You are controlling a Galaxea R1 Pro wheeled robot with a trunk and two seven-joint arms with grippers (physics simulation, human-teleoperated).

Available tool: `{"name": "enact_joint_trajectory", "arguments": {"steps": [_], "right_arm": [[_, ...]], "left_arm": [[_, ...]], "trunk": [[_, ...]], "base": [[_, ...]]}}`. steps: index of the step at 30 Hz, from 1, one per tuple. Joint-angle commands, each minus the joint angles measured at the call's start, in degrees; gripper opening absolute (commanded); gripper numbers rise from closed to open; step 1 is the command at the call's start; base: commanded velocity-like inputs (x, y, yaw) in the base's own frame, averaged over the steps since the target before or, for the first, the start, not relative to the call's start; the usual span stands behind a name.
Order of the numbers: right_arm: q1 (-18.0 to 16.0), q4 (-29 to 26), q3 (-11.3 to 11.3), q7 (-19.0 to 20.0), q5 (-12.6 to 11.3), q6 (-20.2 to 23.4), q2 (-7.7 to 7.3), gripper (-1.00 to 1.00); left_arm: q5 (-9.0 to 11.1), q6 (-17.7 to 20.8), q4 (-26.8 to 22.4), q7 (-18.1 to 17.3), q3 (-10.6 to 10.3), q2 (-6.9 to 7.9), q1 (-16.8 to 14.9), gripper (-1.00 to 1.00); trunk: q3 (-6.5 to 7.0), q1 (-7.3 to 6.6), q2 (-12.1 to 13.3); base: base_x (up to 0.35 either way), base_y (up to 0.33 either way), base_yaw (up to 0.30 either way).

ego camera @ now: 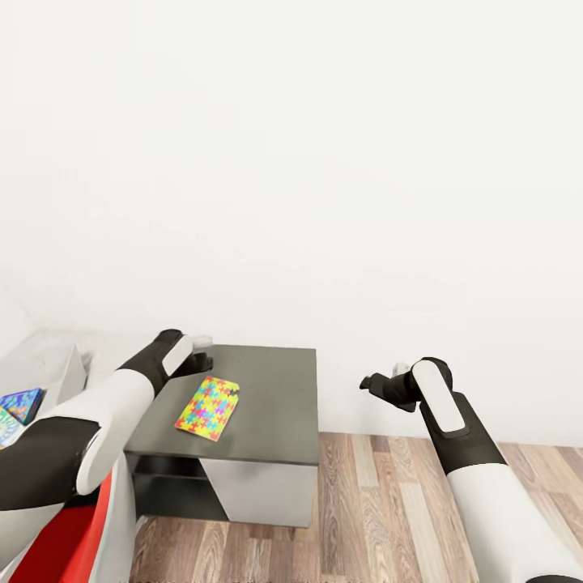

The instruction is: Put all the toys in the child's room - the three board games (two on the bed and one on the table), the two jigsaw puzzles on the table, and the tennis ball on the table - inside the toy box on the table in the child's room.

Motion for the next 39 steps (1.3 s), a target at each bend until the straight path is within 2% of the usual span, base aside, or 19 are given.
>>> {"name": "enact_joint_trajectory", "arguments": {"steps": [1, 39], "right_arm": [[-0.06, -0.05, 0.14, -0.60, -0.54, 0.11, -0.05, 1.00], [-0.06, 0.00, 0.14, -0.52, -0.47, 0.10, -0.05, 1.00]], "left_arm": [[0.62, 0.22, -0.10, 0.40, -0.39, 0.08, -0.03, 1.00], [0.64, 0.32, -0.05, -0.60, -0.52, 0.60, -0.02, 1.00]], "trunk": [[-0.22, 0.03, -0.13], [-3.79, 0.03, -0.13]], "base": [[0.000, 0.000, 0.000], [0.000, 0.000, 0.000]]}}
